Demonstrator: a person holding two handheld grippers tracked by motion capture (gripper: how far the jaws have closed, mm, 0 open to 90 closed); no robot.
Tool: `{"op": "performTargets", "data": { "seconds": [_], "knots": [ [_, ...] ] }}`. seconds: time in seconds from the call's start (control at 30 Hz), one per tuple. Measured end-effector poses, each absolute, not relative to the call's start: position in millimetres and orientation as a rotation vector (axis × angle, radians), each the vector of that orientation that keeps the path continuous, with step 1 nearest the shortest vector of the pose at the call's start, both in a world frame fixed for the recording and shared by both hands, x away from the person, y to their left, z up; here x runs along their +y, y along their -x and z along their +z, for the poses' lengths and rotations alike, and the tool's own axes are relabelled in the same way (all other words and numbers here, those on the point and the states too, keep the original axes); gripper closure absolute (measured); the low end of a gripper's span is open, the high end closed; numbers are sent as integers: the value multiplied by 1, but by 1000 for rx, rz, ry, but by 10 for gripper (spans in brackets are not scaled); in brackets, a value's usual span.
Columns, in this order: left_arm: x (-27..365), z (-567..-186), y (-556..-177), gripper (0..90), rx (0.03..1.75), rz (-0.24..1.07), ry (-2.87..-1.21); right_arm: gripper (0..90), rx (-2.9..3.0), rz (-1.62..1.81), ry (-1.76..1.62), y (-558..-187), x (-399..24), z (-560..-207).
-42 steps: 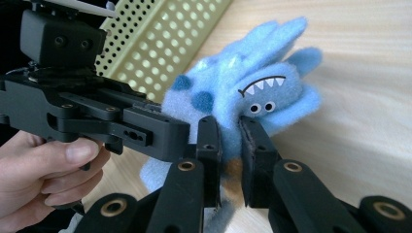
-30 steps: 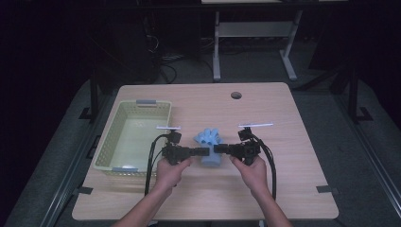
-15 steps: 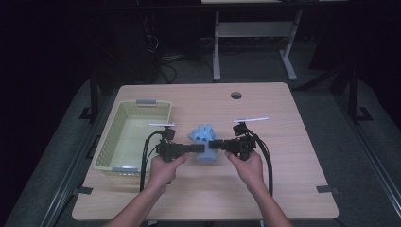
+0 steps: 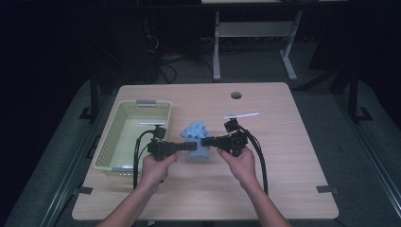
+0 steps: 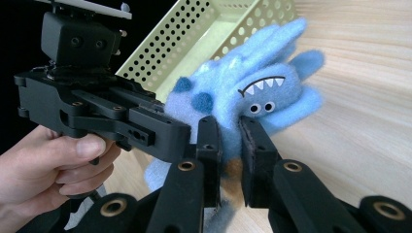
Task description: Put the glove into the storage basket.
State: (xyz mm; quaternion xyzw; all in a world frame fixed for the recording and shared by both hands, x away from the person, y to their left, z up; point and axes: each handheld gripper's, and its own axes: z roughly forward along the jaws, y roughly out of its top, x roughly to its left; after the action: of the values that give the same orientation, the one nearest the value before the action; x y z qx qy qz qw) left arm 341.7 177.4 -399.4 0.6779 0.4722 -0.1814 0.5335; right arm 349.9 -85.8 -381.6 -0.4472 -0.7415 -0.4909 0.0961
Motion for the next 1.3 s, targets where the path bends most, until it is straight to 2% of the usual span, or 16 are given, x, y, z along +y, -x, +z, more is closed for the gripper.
{"op": "performTargets", "data": {
  "seconds": [1.3],
  "knots": [
    [263, -370, -345, 793, 1132, -352, -1538, 802, -2234, -1463, 1160, -378, -3, -348]
  ]
}}
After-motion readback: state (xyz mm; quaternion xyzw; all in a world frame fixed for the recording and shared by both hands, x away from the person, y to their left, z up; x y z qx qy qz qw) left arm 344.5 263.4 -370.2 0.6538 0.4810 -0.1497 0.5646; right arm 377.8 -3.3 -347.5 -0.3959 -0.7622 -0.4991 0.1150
